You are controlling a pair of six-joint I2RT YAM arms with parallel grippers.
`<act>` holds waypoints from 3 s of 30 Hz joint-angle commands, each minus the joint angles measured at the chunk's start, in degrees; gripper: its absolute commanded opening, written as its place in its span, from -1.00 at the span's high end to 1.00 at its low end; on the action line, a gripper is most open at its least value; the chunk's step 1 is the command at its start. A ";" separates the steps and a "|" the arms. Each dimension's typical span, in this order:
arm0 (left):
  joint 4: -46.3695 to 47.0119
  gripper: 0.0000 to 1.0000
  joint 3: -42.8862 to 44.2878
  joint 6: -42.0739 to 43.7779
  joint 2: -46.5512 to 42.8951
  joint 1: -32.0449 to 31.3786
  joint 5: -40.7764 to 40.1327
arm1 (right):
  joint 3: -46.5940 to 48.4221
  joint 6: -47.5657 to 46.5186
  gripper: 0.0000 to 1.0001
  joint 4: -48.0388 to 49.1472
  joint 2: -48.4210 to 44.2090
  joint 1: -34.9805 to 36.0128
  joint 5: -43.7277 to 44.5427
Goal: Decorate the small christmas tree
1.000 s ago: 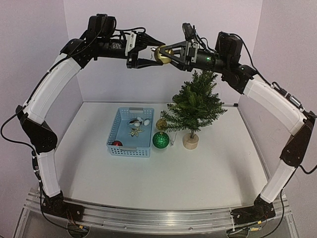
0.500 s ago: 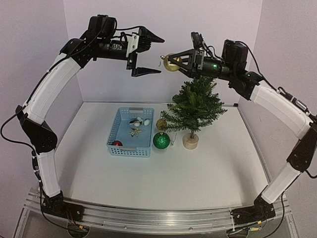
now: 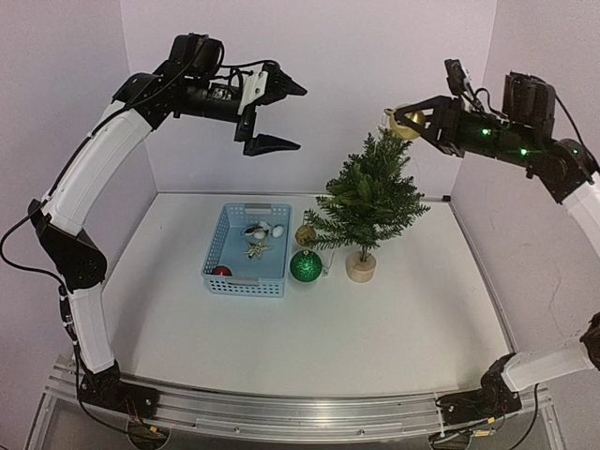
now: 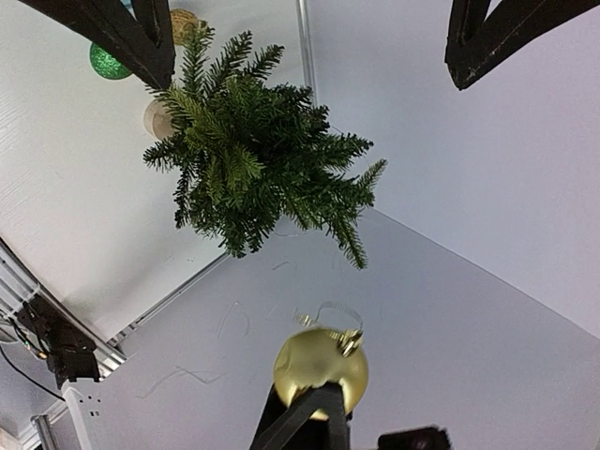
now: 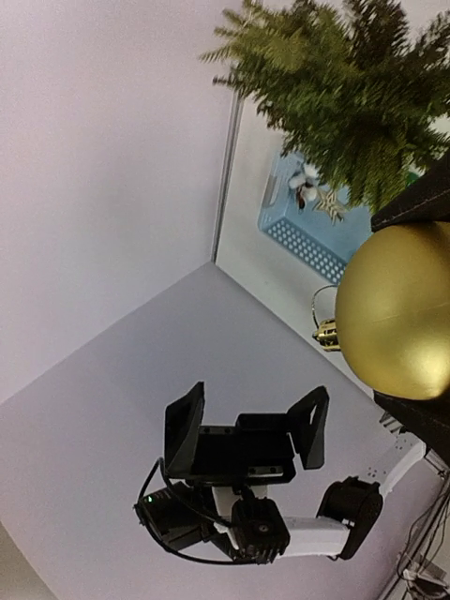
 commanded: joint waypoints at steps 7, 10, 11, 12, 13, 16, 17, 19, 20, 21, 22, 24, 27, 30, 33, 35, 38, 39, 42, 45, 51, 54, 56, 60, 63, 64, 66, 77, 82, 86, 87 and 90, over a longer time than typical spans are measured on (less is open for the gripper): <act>3.50 -0.99 -9.05 -8.88 -4.29 0.53 -6.88 | -11.64 -2.25 0.37 -21.05 -9.94 -2.57 17.71; 3.60 -0.99 -11.24 -10.28 -4.37 0.60 -7.12 | -14.79 -2.11 0.38 -21.47 -11.74 -5.45 16.86; 3.70 -0.99 -11.87 -10.60 -4.39 0.62 -7.20 | -15.36 -2.16 0.38 -21.66 -11.85 -6.41 15.87; 3.84 -0.99 -12.55 -10.91 -4.40 0.66 -7.25 | -15.60 -2.32 0.39 -21.84 -11.76 -7.48 14.47; 4.02 -0.99 -13.19 -11.17 -4.40 0.70 -7.28 | -15.69 -2.60 0.40 -21.94 -11.54 -8.49 13.43; 4.29 -0.99 -14.29 -11.46 -4.26 0.79 -7.08 | -15.15 -4.05 0.43 -21.87 -10.21 -11.90 10.97; 4.47 -0.99 -14.55 -11.56 -4.21 0.78 -6.92 | -14.37 -4.65 0.44 -21.87 -9.53 -12.76 9.55; 4.78 -0.99 -15.16 -11.67 -4.08 0.78 -6.78 | -12.53 -5.67 0.46 -21.87 -7.54 -14.48 7.10; 5.01 -0.99 -15.46 -11.73 -4.05 0.77 -6.76 | -11.75 -6.14 0.47 -21.88 -6.62 -15.20 6.42; 5.26 -0.99 -15.78 -11.72 -3.97 0.70 -6.76 | -11.19 -6.64 0.47 -21.87 -6.05 -15.80 5.74; 5.44 -0.99 -15.93 -11.77 -3.94 0.75 -6.84 | -11.03 -6.93 0.47 -21.86 -5.49 -16.47 5.43; 5.70 -0.99 -16.27 -11.75 -3.84 0.76 -6.92 | -11.03 -7.50 0.47 -21.88 -4.40 -18.05 4.12; 5.93 -0.99 -16.39 -11.68 -3.67 0.85 -7.00 | -10.72 -8.05 0.50 -21.47 -2.87 -19.74 2.64; 6.00 -0.99 -16.39 -11.33 -3.47 0.92 -7.02 | -9.04 -8.86 0.51 -21.11 -1.05 -20.22 2.71; 6.11 -0.99 -16.39 -11.17 -3.34 1.07 -7.14 | -7.74 -9.15 0.52 -20.81 0.52 -20.60 1.28; 6.19 -0.99 -16.43 -11.11 -3.34 1.21 -7.32 | -7.84 -9.13 0.53 -20.78 1.21 -20.64 0.57; 6.18 -0.99 -16.56 -11.10 -3.45 1.39 -7.48 | -9.11 -9.41 0.55 -20.65 1.65 -20.83 0.59; 6.18 -0.99 -16.52 -11.09 -3.45 1.47 -7.52 | -9.46 -9.58 0.55 -20.64 1.61 -20.94 0.68; 6.19 -0.99 -16.48 -11.09 -3.52 1.63 -7.55 | -11.01 -9.63 0.56 -20.65 0.69 -21.41 0.26; 6.10 -0.99 -16.56 -11.02 -3.52 1.79 -7.55 | -12.67 -9.39 0.56 -20.65 -0.57 -21.66 -0.17; 6.36 -0.99 -16.61 -11.08 -3.49 1.75 -7.12 | -15.26 -8.89 0.57 -20.67 -1.34 -21.77 -0.45; 6.31 -0.99 -16.68 -11.10 -3.54 1.75 -7.19 | -15.57 -8.88 0.58 -20.65 -2.11 -21.81 -0.02; 6.24 -0.99 -16.73 -11.08 -3.60 1.75 -7.20 | -15.99 -8.94 0.58 -20.65 -2.77 -21.85 0.20; 6.50 -0.99 -16.78 -10.95 -3.60 1.80 -7.20 | -17.52 -8.40 0.60 -20.65 -3.23 -21.96 -0.43; 6.75 -0.99 -16.63 -10.94 -3.59 1.78 -7.20 | -19.14 -7.80 0.62 -20.69 -3.78 -21.98 0.02; 6.73 -0.99 -16.59 -10.93 -3.59 1.83 -7.20 | -19.75 -7.73 0.62 -20.69 -4.10 -21.96 0.41; 6.58 -0.99 -16.51 -10.72 -3.60 1.83 -7.31 | -20.34 -7.64 0.63 -20.58 -4.33 -21.95 0.75; 6.80 -0.99 -16.79 -10.63 -3.52 1.84 -7.20 | -21.10 -7.21 0.67 -19.27 -2.38 -21.95 0.09; 6.89 -0.99 -16.66 -10.58 -3.60 1.80 -7.11 | -22.39 -6.95 0.69 -17.06 -1.33 -21.95 -0.03; 6.71 -0.99 -16.63 -10.52 -3.66 1.83 -7.37 | -23.20 -6.68 0.70 -15.95 -0.59 -21.96 -0.30; 6.76 -0.99 -16.64 -10.53 -3.68 1.83 -7.37 | -23.41 -6.59 0.70 -15.70 -0.51 -21.95 -0.47; 6.80 -0.99 -16.62 -10.50 -3.69 1.84 -7.29 | -23.81 -6.36 0.69 -14.91 -0.45 -21.97 -0.80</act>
